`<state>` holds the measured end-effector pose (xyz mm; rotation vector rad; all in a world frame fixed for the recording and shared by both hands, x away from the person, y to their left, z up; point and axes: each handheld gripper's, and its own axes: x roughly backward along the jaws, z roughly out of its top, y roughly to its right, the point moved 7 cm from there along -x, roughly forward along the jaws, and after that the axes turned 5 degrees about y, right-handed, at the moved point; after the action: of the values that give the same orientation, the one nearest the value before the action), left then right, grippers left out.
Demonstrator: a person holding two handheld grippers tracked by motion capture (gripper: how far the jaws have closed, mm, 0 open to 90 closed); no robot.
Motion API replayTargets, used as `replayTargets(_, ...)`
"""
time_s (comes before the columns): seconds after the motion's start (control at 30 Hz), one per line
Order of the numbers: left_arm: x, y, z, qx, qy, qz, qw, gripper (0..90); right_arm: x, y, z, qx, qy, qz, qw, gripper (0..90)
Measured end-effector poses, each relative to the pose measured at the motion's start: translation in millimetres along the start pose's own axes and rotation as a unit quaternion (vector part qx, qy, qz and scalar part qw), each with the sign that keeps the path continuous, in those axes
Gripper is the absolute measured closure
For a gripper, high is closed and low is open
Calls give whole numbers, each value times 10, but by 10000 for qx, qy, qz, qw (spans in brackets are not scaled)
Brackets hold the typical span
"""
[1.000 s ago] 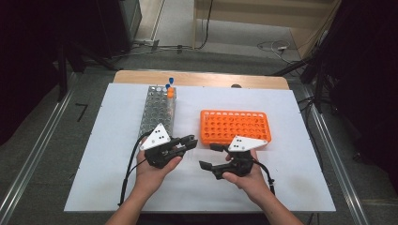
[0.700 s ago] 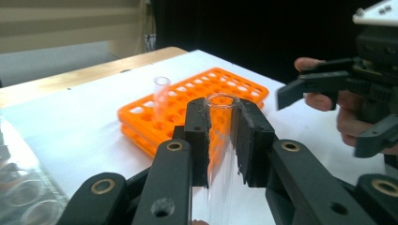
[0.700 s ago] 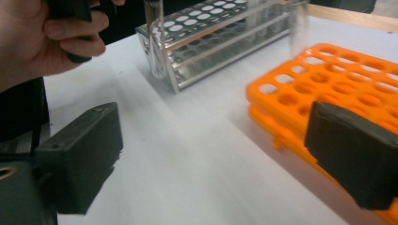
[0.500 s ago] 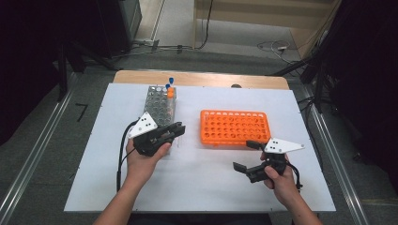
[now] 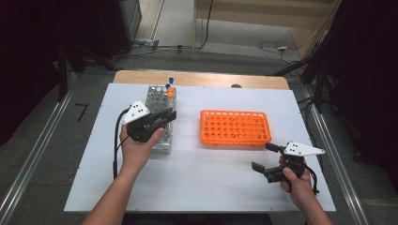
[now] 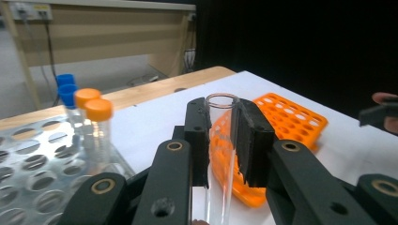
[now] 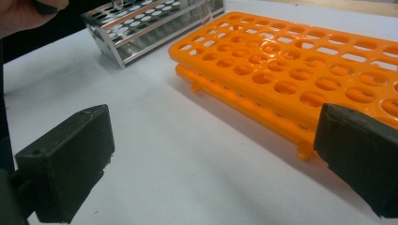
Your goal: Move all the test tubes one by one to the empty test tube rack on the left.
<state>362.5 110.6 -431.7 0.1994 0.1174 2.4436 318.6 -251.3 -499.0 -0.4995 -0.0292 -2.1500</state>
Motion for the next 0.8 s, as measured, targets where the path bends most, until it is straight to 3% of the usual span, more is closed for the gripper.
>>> replayTargets(0.47,-149,-441,123,86,188,583,9981,767,-17,43,-15,4,72,-23,10000,0)
replayTargets(0.63,-261,-534,160,165,291,679,9971,767,-15,47,-8,15,97,-28,9999,0)
replayTargets(0.8,-380,-582,151,96,275,790,9964,767,-32,42,-19,56,58,-15,10000,0)
